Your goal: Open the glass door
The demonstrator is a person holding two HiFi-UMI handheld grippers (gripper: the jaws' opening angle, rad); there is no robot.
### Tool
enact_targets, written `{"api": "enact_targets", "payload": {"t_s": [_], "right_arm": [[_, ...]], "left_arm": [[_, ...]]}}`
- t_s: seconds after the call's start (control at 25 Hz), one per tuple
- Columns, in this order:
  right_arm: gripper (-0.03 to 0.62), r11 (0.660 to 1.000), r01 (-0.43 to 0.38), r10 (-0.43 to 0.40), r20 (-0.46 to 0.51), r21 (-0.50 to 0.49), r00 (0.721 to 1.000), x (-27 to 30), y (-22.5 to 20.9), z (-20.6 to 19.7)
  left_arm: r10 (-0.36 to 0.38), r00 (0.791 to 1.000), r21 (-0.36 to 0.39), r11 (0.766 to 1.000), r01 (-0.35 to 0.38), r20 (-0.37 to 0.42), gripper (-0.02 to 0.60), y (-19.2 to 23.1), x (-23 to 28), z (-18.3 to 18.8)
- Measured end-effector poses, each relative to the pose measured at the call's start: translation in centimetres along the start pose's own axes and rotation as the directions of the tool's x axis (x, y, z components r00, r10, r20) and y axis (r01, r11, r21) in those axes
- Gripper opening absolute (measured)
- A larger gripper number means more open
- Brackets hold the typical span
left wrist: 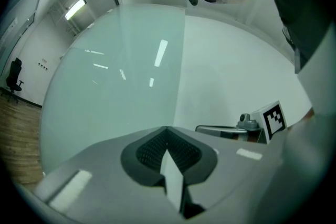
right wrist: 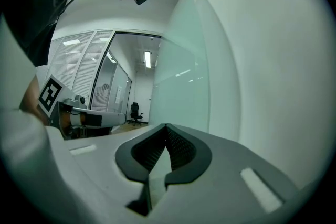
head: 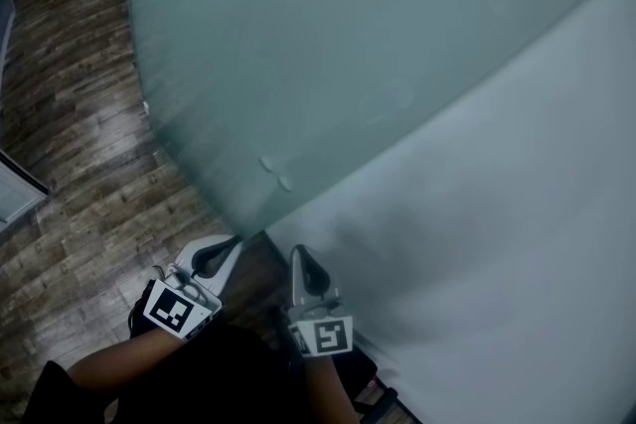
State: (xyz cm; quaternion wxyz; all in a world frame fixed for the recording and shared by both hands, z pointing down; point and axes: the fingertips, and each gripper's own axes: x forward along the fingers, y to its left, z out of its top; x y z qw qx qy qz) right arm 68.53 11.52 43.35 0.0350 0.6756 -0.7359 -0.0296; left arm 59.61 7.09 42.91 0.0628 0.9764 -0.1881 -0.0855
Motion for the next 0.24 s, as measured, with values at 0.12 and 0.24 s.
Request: {"api": "enact_targets", "payload": {"t_s": [0.12,0.24], "right_arm": [[0.0,1.0,0.0,0.0,-0.009,0.016,1.0,0.23,-0.51,0.2],[0.0,1.0,-0.006,0.006,-0.016,0.014,1.0,0.51,-0.68,-0.18]], "left_arm": [[0.015,1.0,-0.001,1.0,-0.015,0.002,0.0,0.25,0.23,0.53],[0.038,0.999,0.0,0.999,-0.038,0.015,0.0,0.7,-0.23,0.1]]}}
